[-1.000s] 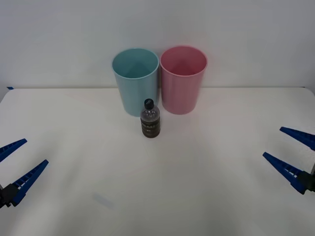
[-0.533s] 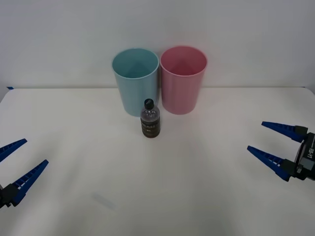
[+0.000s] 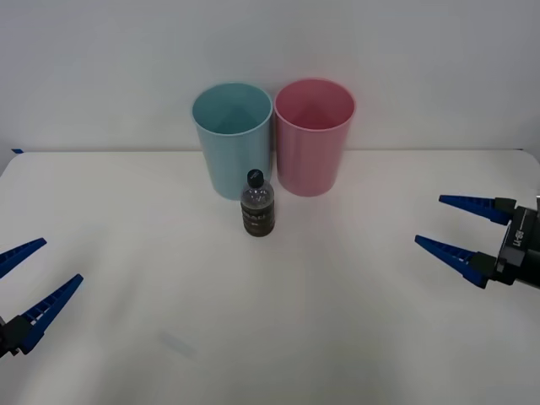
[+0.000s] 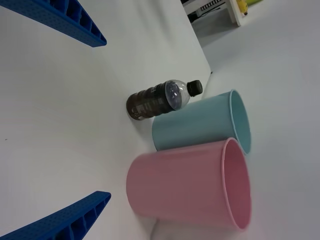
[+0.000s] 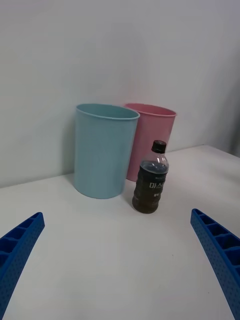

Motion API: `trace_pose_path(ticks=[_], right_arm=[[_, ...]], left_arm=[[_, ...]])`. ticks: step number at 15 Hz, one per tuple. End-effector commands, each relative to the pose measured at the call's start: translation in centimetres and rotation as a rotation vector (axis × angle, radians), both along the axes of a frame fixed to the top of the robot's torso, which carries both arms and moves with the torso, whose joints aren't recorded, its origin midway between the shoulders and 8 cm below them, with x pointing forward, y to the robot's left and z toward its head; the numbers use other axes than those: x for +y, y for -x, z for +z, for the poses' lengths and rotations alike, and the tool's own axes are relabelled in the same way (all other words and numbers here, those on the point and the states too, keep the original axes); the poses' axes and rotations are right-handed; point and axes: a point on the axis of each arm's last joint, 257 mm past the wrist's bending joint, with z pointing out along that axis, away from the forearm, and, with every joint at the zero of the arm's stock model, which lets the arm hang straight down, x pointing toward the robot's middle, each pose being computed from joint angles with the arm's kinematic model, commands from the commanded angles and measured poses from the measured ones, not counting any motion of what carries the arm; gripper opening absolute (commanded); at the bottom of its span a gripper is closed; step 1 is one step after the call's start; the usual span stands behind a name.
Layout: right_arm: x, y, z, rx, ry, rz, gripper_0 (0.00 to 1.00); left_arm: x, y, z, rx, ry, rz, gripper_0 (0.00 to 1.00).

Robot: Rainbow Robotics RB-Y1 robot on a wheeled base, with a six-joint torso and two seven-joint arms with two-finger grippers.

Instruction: Grasp the object on the table and drop it into the matching bin: aluminum can to the light blue bin, PET bottle to the pink bin.

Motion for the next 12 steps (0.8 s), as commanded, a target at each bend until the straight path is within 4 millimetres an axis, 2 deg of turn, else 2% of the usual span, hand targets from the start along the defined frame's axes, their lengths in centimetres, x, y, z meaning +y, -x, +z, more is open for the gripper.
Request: trace_pose_path(ticks=[1,3,6,12], right_arm=[[0.3,-1.4,-0.2,-0.008,0.041,-0.016,1.0],[0.8,-2.5,-0.1,-0.008,0.057,-0.028,1.0],[2.8,-2.8,-0.8,0.044,0.035,-0.007,1.0],[8.6,-4.9,-2.8,0.053,0.103,0.033,1.0]], left_arm=[[0.0,0.0,0.0,0.0,0.0,0.0,1.0],[0.0,0.0,0.0,0.0,0.0,0.0,1.0],[0.0,0.0,0.0,0.0,0.0,0.0,1.0],[0.0,0.0,0.0,0.0,0.0,0.0,1.0]])
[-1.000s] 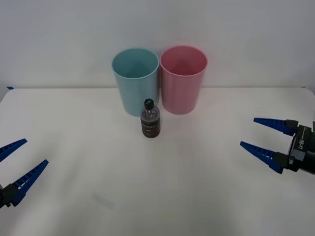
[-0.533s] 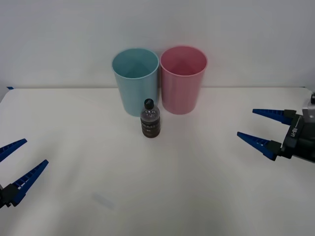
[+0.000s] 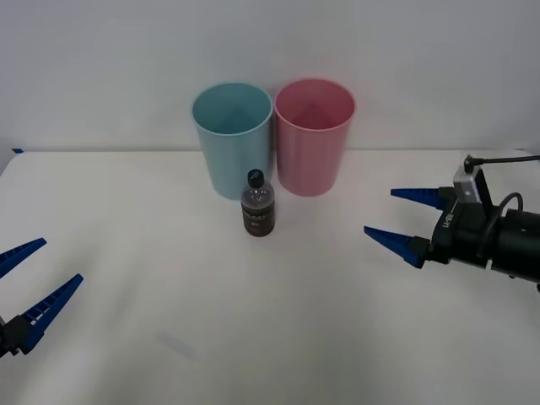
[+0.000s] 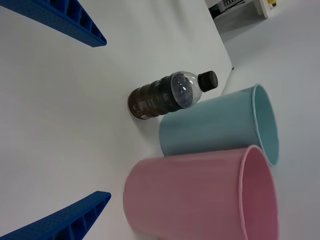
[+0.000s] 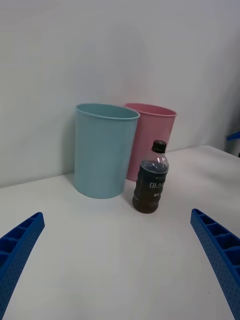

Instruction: Grasp the object on the table and drop it into the matching bin: aluminum can to the light blue bin, PET bottle to the pink bin.

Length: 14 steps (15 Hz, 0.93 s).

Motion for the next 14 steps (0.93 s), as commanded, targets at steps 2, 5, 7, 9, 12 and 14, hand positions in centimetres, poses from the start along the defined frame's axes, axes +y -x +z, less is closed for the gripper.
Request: trace_pose_path(ticks=[2,5,7,9,12,14], right_arm=[[4.1,-1.3,-0.6,0.012,-0.002,0.01,1.0],[6.9,-2.1,-1.2,0.021,-0.025,-0.009,1.0],[8.2,-2.5,-1.7,0.017,-0.029,-0.026,1.0],[9.2,-2.5,-2.1,0.017,-0.03,-0.027,1.0],[10.6,-2.9,-2.7,0.026,-0.033,-0.022,1.0],[11.8,-4.0,-3.4,0.02,-0.025,-0.028,1.0]], left_arm=[[0.0,0.0,0.0,0.0,0.0,0.0,1.0],[0.0,0.0,0.0,0.0,0.0,0.0,1.0],[0.0,0.0,0.0,0.0,0.0,0.0,1.0],[0.0,0.0,0.0,0.0,0.0,0.0,1.0],[0.0,0.0,0.0,0.0,0.0,0.0,1.0],[0.0,0.0,0.0,0.0,0.0,0.0,1.0]])
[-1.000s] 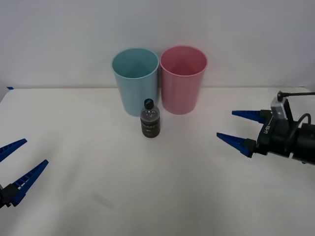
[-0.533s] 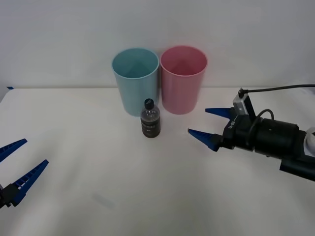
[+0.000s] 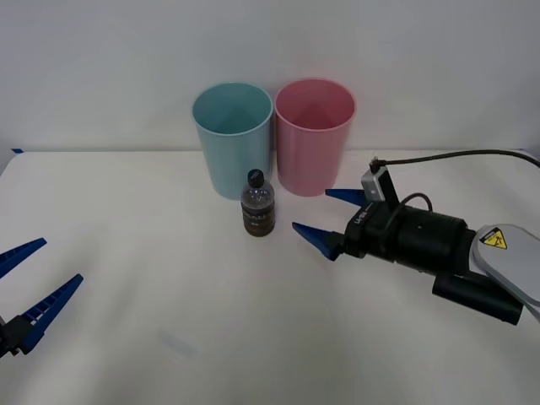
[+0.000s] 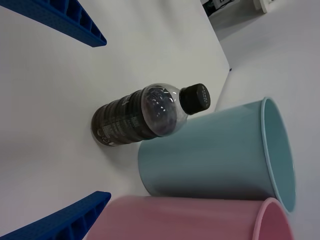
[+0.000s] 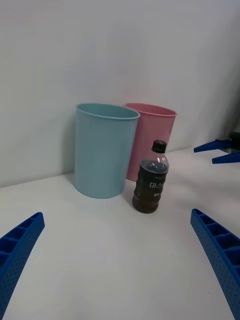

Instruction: Grasp the object on the table and drop it into the matching bin: aluminum can to the light blue bin, PET bottle to the pink bin.

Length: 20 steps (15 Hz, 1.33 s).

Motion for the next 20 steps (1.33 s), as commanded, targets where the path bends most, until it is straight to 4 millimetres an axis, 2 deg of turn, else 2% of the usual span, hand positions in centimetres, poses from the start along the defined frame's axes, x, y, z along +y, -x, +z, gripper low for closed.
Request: trace_pose_path(ticks=[1,13,20], right_arm=[[1.7,-1.5,-0.9,-0.007,0.008,-0.009,1.0],[8.1,-3.5,-4.0,0.007,0.024,-0.006,1.0],[10.8,-6.1,-5.1,0.0,0.058,-0.033,1.0]], left_arm=[[0.0,0.0,0.0,0.0,0.0,0.0,1.0],[0.0,0.0,0.0,0.0,0.0,0.0,1.0],[0.0,0.0,0.0,0.0,0.0,0.0,1.0]])
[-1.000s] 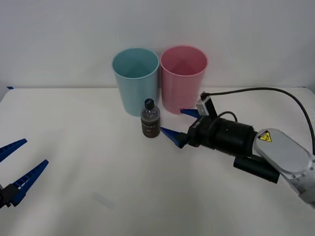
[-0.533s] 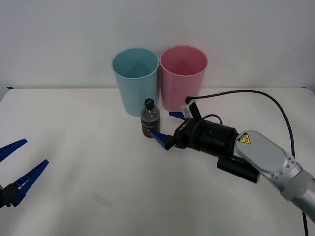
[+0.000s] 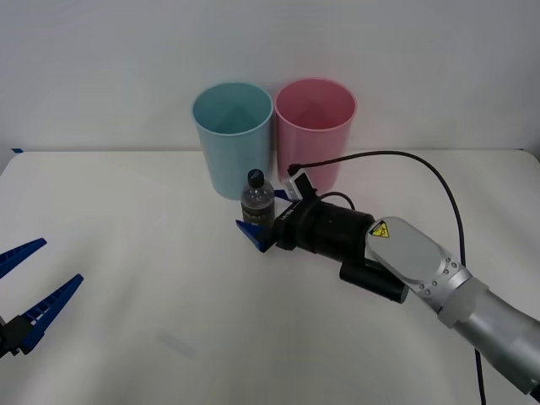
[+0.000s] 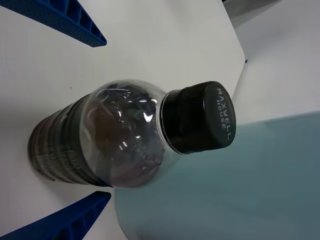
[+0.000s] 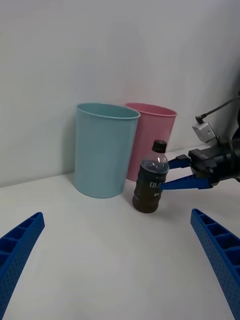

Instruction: Grasp the object on the table and drop it into the matching bin: aluminum can to the light blue bin, PET bottle to the pink bin.

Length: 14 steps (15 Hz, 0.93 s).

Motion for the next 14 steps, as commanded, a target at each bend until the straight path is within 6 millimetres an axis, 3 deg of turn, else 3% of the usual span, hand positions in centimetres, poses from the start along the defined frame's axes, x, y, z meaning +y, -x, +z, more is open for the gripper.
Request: trace_pose_path(ticks=[1,10,11,12,14], right_arm=[[0.6,-1.1,-0.3,-0.002,0.013,-0.014,1.0],[0.9,-2.0,-0.1,-0.012,0.021,-0.027,1.0],[0.8,-2.1,0.0,-0.012,0.017,-0.033,0.19],[0.7,-2.3,0.0,-0.018,0.016,-0.044,0.0],[0.7,-2.3,0.1,-0.017,0.014,-0.044,0.0]], left_arm=[[0.0,0.0,0.0,0.0,0.0,0.0,1.0],[0.0,0.0,0.0,0.0,0.0,0.0,1.0],[0.0,0.0,0.0,0.0,0.0,0.0,1.0],[0.0,0.0,0.0,0.0,0.0,0.0,1.0],[0.0,0.0,0.0,0.0,0.0,0.0,1.0]])
